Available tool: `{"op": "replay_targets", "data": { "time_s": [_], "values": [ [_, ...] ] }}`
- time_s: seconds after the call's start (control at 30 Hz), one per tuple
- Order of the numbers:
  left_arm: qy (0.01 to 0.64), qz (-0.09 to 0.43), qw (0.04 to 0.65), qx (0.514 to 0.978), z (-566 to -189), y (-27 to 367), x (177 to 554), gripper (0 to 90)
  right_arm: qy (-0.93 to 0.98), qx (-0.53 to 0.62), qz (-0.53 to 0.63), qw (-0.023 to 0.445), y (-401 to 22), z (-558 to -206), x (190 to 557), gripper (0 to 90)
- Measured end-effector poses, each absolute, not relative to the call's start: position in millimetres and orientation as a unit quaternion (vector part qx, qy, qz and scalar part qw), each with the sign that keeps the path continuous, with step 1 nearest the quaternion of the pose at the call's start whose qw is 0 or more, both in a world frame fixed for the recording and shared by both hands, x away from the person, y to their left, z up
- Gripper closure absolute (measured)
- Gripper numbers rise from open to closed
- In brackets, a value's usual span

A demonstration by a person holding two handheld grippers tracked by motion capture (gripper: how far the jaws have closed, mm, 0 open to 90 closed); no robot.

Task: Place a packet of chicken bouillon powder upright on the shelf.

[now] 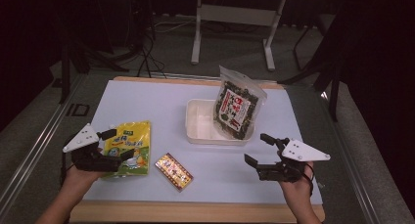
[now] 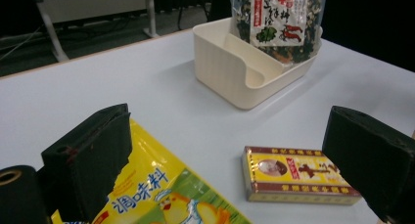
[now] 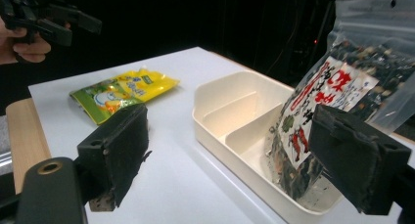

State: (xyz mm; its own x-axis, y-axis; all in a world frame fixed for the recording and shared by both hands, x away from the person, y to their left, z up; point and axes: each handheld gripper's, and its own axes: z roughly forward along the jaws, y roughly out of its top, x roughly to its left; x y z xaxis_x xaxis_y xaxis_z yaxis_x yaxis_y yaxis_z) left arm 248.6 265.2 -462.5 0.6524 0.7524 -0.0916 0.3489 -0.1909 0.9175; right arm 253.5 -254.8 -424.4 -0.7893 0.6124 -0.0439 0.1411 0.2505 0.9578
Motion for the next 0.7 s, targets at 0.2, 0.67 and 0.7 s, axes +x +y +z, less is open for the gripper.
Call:
{"op": "replay_targets", "data": {
  "time_s": [0.2, 0.67, 0.7],
  "values": [
    [0.385, 0.192, 0.511, 0.744, -467, 279, 255, 5.0, 0.764, 0.240, 0.563, 0.204, -249, -428, 256, 14.8],
    [0.448, 0.210, 0.478, 0.726, -486, 317, 287, 14.2, 0.769, 0.234, 0.569, 0.172, -239, -429, 251, 10.2],
    [0.448, 0.210, 0.478, 0.726, -486, 317, 287, 14.3, 0.769, 0.234, 0.569, 0.172, -239, -429, 251, 10.2]
  ]
}}
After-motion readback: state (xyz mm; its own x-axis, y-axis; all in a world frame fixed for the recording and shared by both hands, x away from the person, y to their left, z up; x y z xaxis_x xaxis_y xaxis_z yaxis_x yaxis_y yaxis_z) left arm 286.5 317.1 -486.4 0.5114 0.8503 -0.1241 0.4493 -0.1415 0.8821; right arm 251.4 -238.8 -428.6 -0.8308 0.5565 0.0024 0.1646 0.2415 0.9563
